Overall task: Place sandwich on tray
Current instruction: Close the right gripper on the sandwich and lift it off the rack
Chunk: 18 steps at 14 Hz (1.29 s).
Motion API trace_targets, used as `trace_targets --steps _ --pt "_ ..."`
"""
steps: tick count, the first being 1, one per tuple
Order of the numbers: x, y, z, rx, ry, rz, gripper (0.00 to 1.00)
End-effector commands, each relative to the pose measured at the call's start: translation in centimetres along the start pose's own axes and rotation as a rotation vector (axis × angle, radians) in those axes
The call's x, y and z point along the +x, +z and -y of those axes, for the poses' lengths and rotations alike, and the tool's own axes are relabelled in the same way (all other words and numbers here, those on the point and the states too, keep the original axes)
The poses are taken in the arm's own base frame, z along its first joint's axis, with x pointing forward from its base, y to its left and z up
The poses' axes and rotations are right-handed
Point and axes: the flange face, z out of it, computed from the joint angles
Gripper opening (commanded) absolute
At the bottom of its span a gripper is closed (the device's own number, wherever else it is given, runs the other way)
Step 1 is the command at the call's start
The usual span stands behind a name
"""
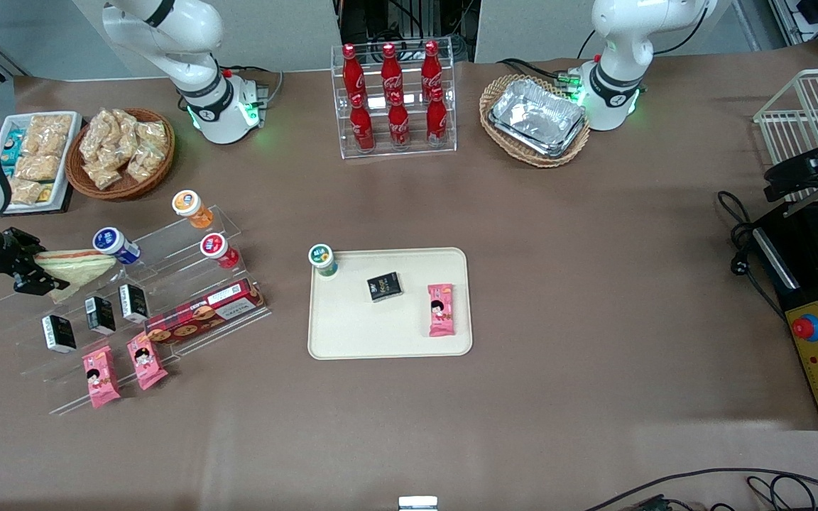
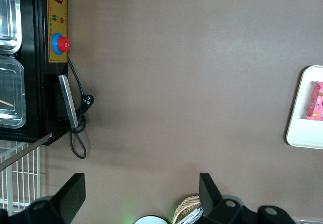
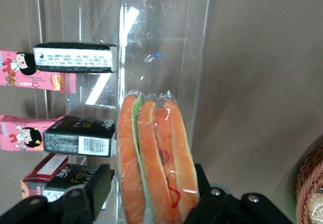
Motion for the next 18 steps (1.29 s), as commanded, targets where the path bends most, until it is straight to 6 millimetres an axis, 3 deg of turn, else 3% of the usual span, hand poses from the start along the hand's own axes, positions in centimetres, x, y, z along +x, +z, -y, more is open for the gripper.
trace_targets --steps 1,6,10,13,15,18 --pt "0.1 -0.8 0.7 0.036 -0.026 -0.005 0.5" --pt "0.5 -4.6 2.0 0.073 -0.062 -0.061 0.5" --pt "-0.3 -9.2 5.4 0.1 -0.168 -0.143 0.51" --pt "-3.1 -11.2 9.6 0.072 -0.385 -0.187 0.51" --pt "-3.5 -12.3 10.5 0.09 -0.407 -0.199 0.51" --pt "-7.4 -15.4 14.3 0.057 -0.523 -0.15 0.51"
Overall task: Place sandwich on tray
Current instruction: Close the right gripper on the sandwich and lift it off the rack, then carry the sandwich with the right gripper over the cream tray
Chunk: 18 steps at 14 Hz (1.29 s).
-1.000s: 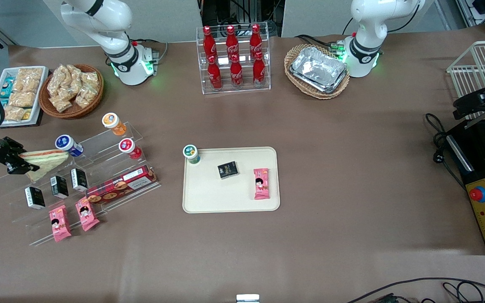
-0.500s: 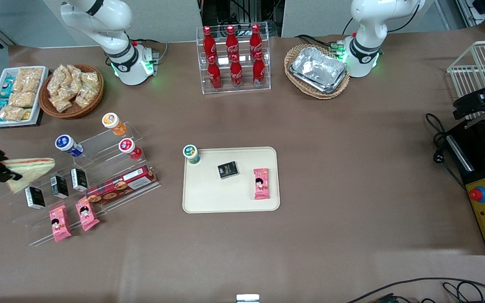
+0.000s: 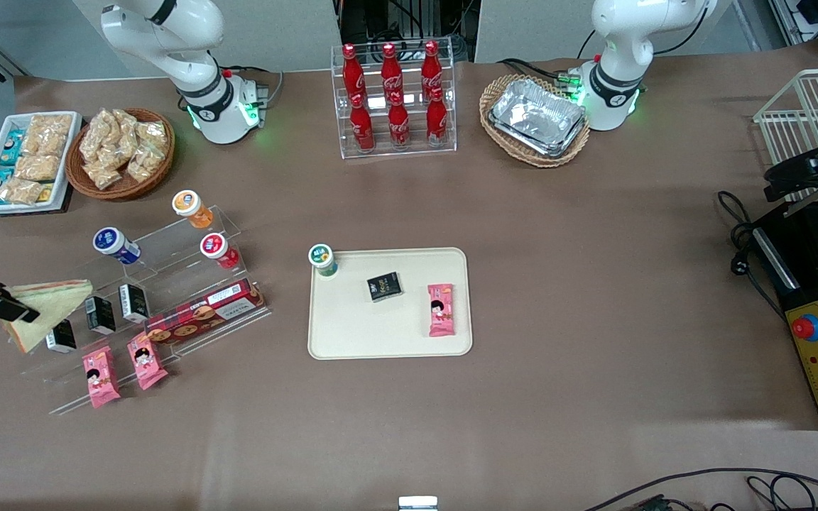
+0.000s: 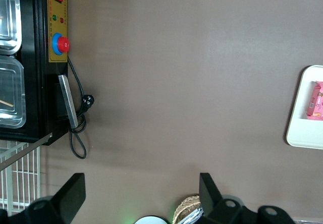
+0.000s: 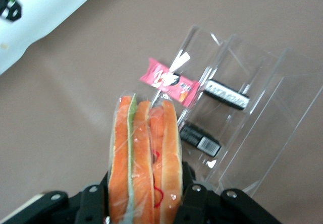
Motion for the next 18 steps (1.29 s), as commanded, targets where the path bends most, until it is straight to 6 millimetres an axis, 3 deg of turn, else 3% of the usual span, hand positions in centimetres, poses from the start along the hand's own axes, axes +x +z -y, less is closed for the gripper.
trace_targets --steps 1,4,6,9,12,14,18 --pt "-1.0 -3.9 5.8 -0.021 -0.133 0.05 0.51" --pt "-5.0 -4.1 13.0 -0.013 -0.282 0.065 0.51" --pt "-8.1 -2.9 17.5 -0.016 -0.384 0.079 0.51" --pt "-11.7 -1.2 22.6 -0.018 -0.589 0.091 0.51" --pt "-15.9 0.2 26.7 -0.039 -0.859 0.108 0.51" --pt "-17.7 1.5 28.3 -0.079 -0.946 0.113 0.51" --pt "-23.3 4.5 33.0 -0.098 -1.126 0.128 0.51"
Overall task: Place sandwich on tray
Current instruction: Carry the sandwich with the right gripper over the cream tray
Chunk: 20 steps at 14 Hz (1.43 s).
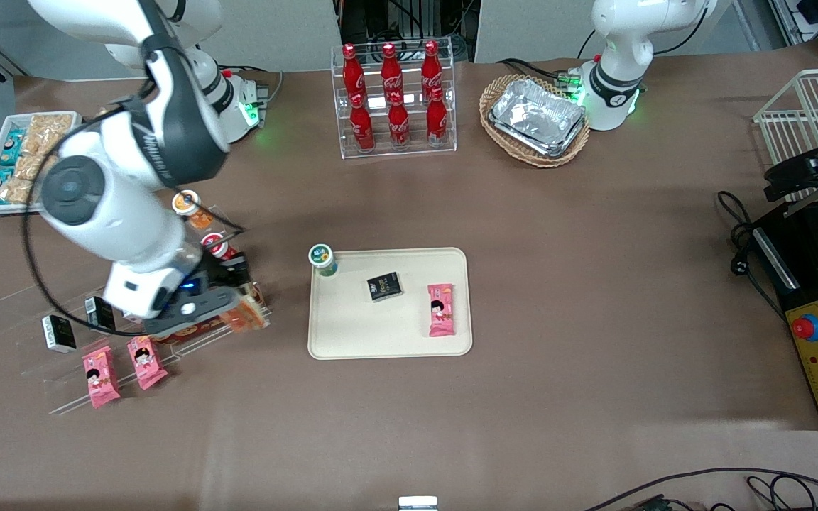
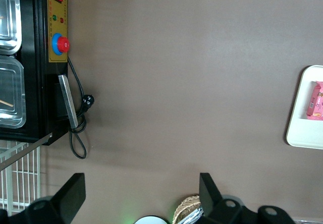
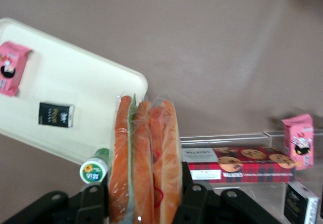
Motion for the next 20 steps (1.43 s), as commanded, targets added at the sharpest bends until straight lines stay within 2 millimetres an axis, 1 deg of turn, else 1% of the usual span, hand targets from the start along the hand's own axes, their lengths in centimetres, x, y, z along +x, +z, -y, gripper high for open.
trace_targets --steps 1,2,3,4,5,6,9,10,11,13,14,16,18,20 --pt "2.2 2.8 5.1 -0.066 -0.171 0.0 0.51" --pt "2.6 4.1 7.8 -0.087 -0.285 0.004 0.51" --pt "2.9 5.8 9.5 -0.109 -0.351 0.017 0.51" --pt "3.1 6.9 11.2 -0.129 -0.399 0.017 0.51" --pt "3.4 8.1 12.6 -0.151 -0.446 0.009 0.51" --pt "3.6 9.0 13.6 -0.16 -0.493 0.003 0.51" --pt "4.2 11.8 16.2 -0.152 -0.56 -0.018 0.51" --pt "4.5 13.3 17.0 -0.154 -0.6 -0.027 0.51" --pt "4.9 14.9 17.5 -0.158 -0.657 -0.04 0.51" --pt "5.2 18.5 17.9 -0.163 -0.732 -0.027 0.51" --pt "5.3 20.0 18.6 -0.175 -0.801 -0.025 0.51" --pt "5.5 21.9 18.7 -0.223 -0.889 -0.024 0.51" --pt "5.6 24.4 18.8 -0.243 -0.926 -0.018 0.51" --pt "5.6 25.8 18.7 -0.245 -0.959 -0.006 0.52"
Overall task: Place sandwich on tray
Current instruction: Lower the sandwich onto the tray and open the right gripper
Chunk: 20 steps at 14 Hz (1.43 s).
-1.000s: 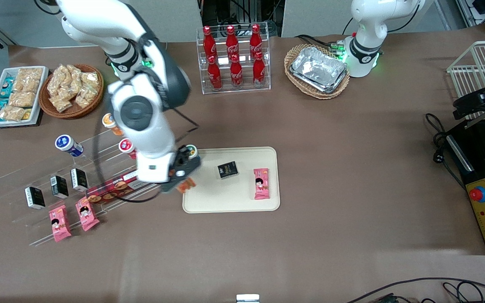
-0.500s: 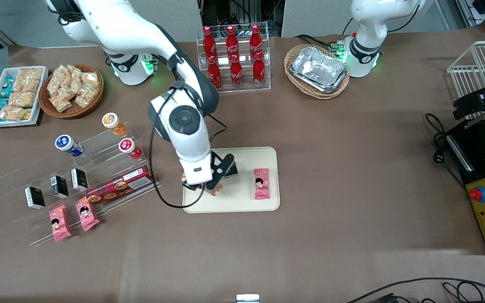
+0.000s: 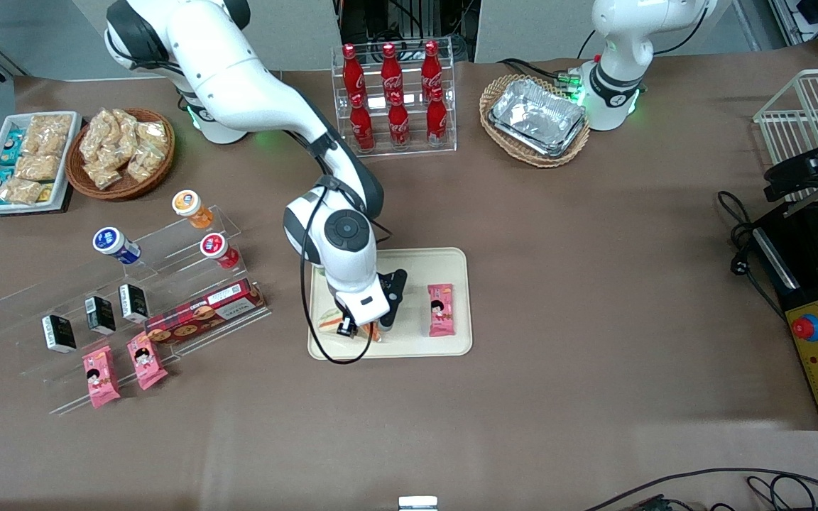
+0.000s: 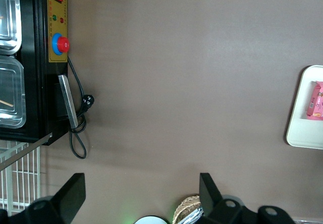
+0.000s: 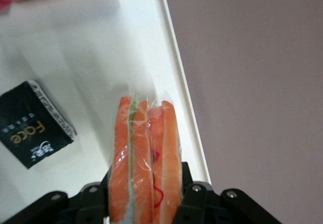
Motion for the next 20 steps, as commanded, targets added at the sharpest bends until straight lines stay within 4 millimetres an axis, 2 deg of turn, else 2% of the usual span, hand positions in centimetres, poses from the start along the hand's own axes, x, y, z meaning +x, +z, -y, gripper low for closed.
trace_targets --steps 1,2,3,5,7,9,11,15,17,20 --pt "0.7 1.6 -0.3 -0.027 -0.075 0.004 0.59" --pt "0.9 1.4 -0.2 -0.028 -0.06 -0.002 0.89" --pt "1.0 0.9 -0.5 -0.029 -0.046 -0.011 1.0" --pt "0.5 -0.3 -1.6 -0.025 0.035 -0.037 1.0" --pt "-0.1 -3.1 -2.8 0.013 0.226 -0.09 1.0" --pt "-3.5 -6.4 -6.7 0.026 0.37 -0.109 1.0" --pt "-7.6 -9.5 -9.7 0.097 0.47 -0.103 1.0" --pt "-14.8 -15.9 -13.3 0.146 0.569 -0.08 1.0" --pt "-17.9 -18.5 -14.2 0.167 0.606 -0.056 1.0" --pt "-24.3 -22.1 -16.2 0.177 0.697 -0.031 1.0"
